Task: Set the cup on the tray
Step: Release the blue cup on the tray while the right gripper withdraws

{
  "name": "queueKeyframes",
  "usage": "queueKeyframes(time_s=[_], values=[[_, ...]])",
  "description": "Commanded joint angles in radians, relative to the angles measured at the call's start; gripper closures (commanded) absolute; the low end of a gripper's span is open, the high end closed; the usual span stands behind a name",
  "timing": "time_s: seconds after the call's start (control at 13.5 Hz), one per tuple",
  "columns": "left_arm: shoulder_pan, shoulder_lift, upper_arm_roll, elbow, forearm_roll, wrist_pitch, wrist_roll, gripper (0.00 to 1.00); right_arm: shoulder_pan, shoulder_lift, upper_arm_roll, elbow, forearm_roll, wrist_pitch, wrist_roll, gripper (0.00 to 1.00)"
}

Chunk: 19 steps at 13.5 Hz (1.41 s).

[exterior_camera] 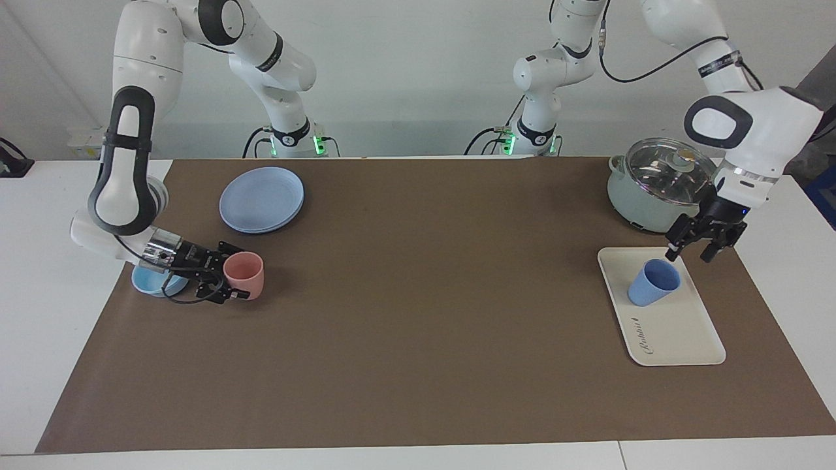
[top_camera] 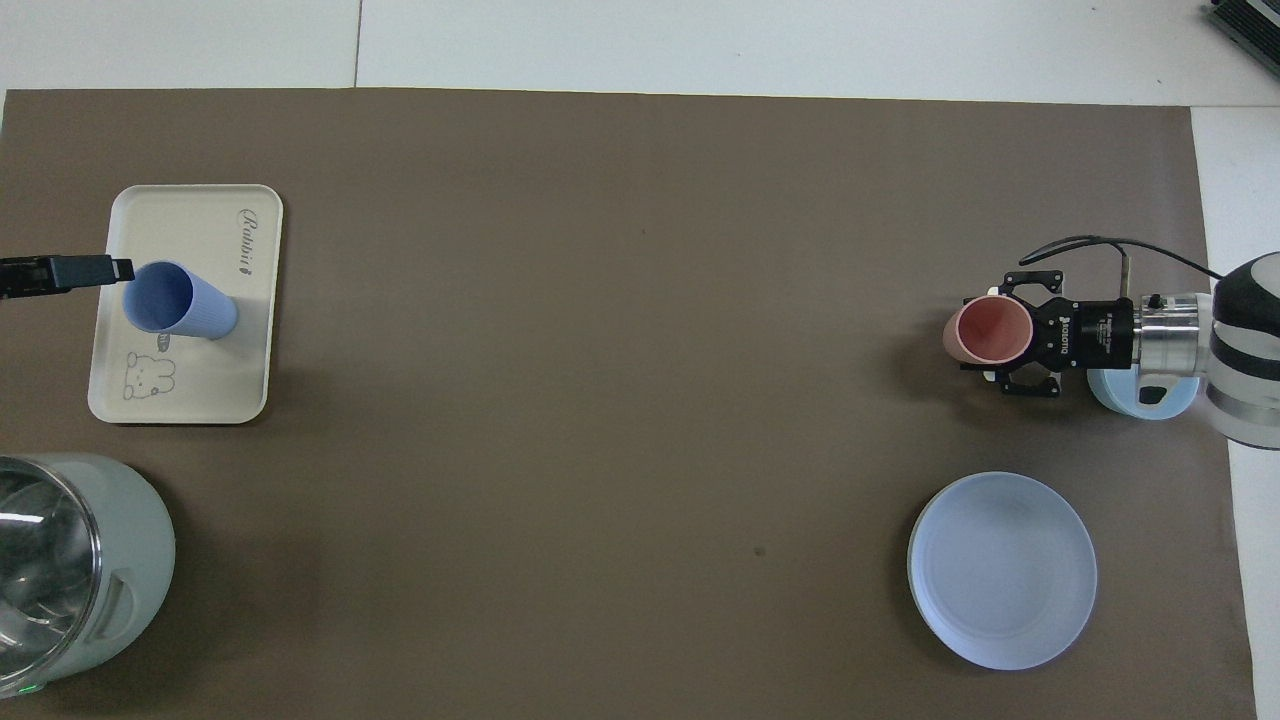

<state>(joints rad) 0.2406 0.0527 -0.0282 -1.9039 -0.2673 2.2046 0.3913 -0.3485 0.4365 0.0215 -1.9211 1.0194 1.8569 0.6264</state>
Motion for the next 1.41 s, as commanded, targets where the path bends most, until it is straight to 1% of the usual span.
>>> queueKeyframes(time_s=[0.0,0.15,0.22,0.3,0.52,0.59,0.82,1.04,1.19,1.26,1.34], values=[[-0.012,-0.066,-0.002,0.095,0.158,-0.214,0.000,0.00,-0.014,-0.008,0.006,-0.013,-0.016,0.012,-0.025,0.22],[-0.055,-0.091,-0.007,0.152,0.215,-0.348,-0.002,0.00,-0.015,-0.008,0.005,-0.013,-0.016,0.013,-0.025,0.12],[-0.081,-0.106,-0.012,0.173,0.236,-0.405,-0.032,0.00,-0.015,-0.008,0.003,-0.013,-0.018,0.013,-0.027,0.05],[-0.111,-0.125,-0.013,0.180,0.238,-0.445,-0.107,0.00,-0.015,-0.008,-0.003,-0.013,-0.016,0.016,-0.025,0.02],[-0.226,-0.166,-0.016,0.175,0.261,-0.540,-0.241,0.00,-0.015,-0.007,-0.012,-0.012,-0.027,0.024,-0.028,0.01],[-0.253,-0.175,-0.022,0.165,0.261,-0.542,-0.283,0.00,-0.015,-0.007,-0.018,-0.010,-0.038,0.027,-0.039,0.01],[-0.273,-0.180,-0.026,0.169,0.261,-0.560,-0.312,0.00,-0.015,-0.010,-0.032,-0.010,-0.065,0.090,-0.120,0.01],[-0.262,-0.174,-0.022,0.215,0.258,-0.591,-0.308,0.00,-0.015,-0.016,-0.061,-0.002,-0.076,0.093,-0.172,0.01],[-0.259,-0.169,-0.022,0.235,0.261,-0.602,-0.304,0.00,-0.014,-0.034,-0.068,0.019,-0.149,0.100,-0.209,0.01],[-0.259,-0.166,-0.019,0.261,0.258,-0.623,-0.302,0.00,-0.014,-0.047,-0.069,0.024,-0.192,0.123,-0.221,0.01],[-0.261,-0.160,-0.019,0.305,0.247,-0.658,-0.304,0.00,-0.012,-0.076,-0.069,0.024,-0.234,0.157,-0.231,0.01]])
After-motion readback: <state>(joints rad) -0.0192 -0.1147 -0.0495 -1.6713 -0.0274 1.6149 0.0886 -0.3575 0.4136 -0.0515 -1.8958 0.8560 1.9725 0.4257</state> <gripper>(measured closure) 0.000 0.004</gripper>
